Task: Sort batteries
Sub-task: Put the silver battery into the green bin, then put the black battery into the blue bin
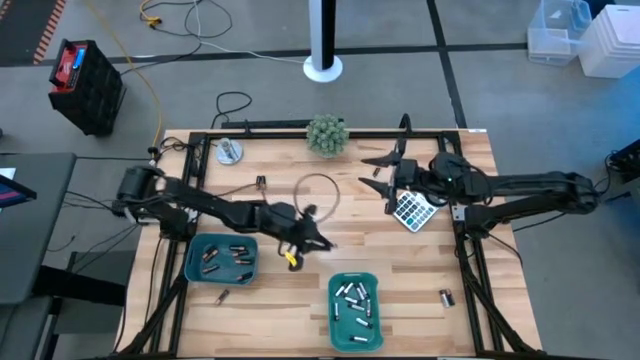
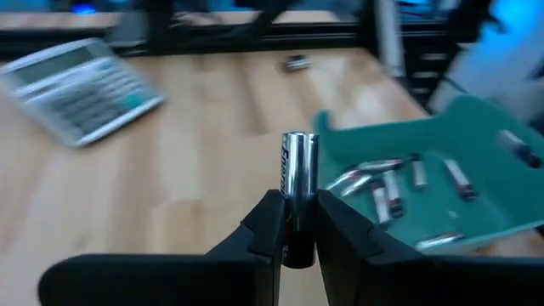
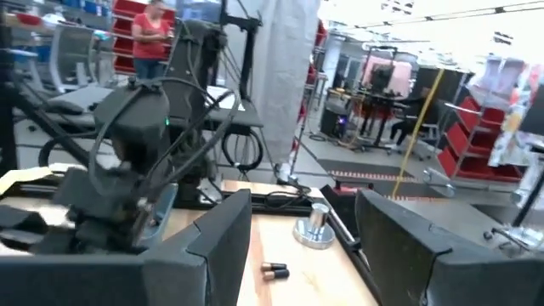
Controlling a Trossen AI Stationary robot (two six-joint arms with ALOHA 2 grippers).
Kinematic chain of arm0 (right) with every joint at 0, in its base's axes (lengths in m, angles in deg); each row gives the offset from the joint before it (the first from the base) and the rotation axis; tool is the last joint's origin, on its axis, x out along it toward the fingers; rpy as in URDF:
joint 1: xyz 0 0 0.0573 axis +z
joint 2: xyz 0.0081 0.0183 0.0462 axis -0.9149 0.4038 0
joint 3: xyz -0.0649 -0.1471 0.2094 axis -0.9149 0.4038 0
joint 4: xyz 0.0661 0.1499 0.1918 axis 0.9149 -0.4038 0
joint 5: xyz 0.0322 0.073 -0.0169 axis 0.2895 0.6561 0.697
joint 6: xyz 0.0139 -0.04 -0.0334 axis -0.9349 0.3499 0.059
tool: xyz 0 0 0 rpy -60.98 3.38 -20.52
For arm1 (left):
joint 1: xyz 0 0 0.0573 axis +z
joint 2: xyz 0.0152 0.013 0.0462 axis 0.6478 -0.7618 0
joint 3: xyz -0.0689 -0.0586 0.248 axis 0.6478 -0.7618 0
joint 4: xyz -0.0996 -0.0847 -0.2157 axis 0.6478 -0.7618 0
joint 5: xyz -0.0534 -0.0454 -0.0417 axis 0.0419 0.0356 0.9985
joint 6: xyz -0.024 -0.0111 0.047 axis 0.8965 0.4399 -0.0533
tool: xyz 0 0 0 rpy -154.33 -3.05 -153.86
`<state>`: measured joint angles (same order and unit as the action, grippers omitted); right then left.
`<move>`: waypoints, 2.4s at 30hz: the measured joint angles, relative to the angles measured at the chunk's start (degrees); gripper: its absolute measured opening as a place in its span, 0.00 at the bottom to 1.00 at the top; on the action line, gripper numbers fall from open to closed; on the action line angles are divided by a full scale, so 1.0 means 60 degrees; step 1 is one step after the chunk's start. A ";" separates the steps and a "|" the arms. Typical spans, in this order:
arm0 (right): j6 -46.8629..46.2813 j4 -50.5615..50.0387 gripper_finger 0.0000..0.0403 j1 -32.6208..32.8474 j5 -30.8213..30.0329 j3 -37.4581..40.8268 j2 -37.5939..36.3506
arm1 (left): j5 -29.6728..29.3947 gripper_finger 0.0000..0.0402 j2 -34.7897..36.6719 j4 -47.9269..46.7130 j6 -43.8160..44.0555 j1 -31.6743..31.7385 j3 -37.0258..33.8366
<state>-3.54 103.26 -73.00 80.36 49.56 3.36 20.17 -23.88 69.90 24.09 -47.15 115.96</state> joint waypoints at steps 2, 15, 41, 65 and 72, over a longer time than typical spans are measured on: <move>0.0071 -0.0084 0.56 0.0089 -0.0225 0.0000 -0.0202 | 0.0491 0.10 -0.0552 0.0028 -0.0209 -0.0146 0.0533; 0.0139 -0.0825 0.56 0.0486 -0.0468 0.0000 -0.0882 | 0.3241 0.10 -0.2833 0.0007 -0.0636 -0.0690 0.2697; -0.0993 -0.2227 0.56 0.0197 -0.1618 0.0000 -0.0813 | 0.2379 0.32 -0.2623 -0.1008 -0.1392 -0.0718 0.3212; -0.6557 -0.4774 0.56 -0.3826 -0.1771 -0.0008 0.3452 | -0.3585 0.17 0.3749 -0.0730 -0.0509 0.0158 -0.2101; -0.7215 -0.5778 0.56 -0.3944 -0.1754 -0.0829 0.5078 | -0.5003 0.17 0.6107 -0.0757 -0.0148 0.0158 -0.3592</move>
<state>-46.82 68.59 -96.67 69.84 44.58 33.83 -9.84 12.76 65.36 23.20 -46.20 94.41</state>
